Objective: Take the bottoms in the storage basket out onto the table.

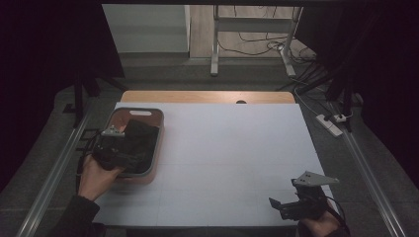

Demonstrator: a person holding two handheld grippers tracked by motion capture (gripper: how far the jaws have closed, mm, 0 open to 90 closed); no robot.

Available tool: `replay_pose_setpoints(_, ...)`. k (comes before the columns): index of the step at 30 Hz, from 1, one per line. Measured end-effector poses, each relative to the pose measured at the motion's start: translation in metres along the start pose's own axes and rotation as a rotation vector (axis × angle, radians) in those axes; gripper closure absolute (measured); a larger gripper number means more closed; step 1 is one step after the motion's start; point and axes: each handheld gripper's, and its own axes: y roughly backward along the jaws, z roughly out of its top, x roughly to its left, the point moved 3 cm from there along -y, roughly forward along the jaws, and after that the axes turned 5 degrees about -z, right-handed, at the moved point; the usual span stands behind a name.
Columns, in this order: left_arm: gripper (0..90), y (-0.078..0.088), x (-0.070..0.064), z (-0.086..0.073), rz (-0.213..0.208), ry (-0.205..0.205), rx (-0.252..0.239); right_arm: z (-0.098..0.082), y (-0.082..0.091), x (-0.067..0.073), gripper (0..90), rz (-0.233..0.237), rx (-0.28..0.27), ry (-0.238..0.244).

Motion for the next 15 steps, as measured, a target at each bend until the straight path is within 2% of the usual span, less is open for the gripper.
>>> replay_pose_setpoints(6,0.0,-0.008,0.008,0.007,-0.016,0.000,0.021,0.000,0.000,0.000,0.3,0.002,0.002,0.001)
replay_pose_setpoints(10,0.0,-0.014,0.014,0.010,0.023,-0.017,0.029,0.000,0.000,0.000,0.3,0.002,0.003,0.002)
replay_pose_setpoints(15,0.0,-0.021,0.023,0.013,0.030,-0.010,0.038,0.000,-0.001,0.001,0.3,0.000,0.004,0.006)
